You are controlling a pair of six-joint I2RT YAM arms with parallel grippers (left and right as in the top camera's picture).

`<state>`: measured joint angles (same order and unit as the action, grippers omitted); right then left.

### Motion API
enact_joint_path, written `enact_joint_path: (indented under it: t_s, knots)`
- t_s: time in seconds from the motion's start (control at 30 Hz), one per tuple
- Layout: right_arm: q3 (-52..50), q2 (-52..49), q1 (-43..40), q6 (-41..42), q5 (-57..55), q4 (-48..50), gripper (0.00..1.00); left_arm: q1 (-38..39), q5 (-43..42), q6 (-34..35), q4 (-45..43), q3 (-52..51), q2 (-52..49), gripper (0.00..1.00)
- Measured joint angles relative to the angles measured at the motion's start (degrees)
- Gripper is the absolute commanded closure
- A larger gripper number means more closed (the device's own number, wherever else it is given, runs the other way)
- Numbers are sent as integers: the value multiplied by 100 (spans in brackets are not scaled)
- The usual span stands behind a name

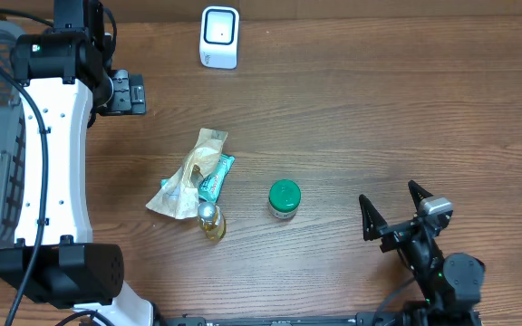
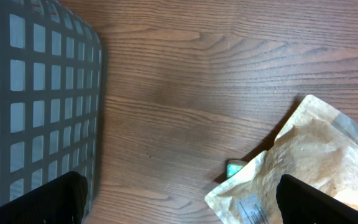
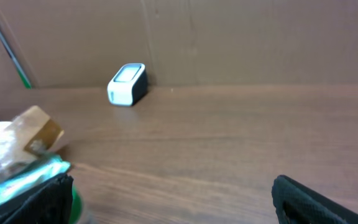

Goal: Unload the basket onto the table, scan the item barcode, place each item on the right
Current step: 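Raise the right arm and swing the right gripper toward the green-capped jar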

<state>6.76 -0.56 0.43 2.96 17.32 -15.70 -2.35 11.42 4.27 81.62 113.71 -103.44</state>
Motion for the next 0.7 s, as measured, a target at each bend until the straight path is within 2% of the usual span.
enact_joint_path:
  t_s: [0.17,0.3,0.5,0.7]
  knots:
    - [1576,-11,0,87,-17,-1735,0,0,0,0,0,0,0,0]
    - [2796,-155,0,114,-170,-2730,0,0,0,0,2,0,0,0]
    - [4590,-1152,0,133,-269,-3768,0,0,0,0,2,0,0,0]
    - [6435,-2745,0,136,-120,-5134,0,0,0,0,2,0,0,0]
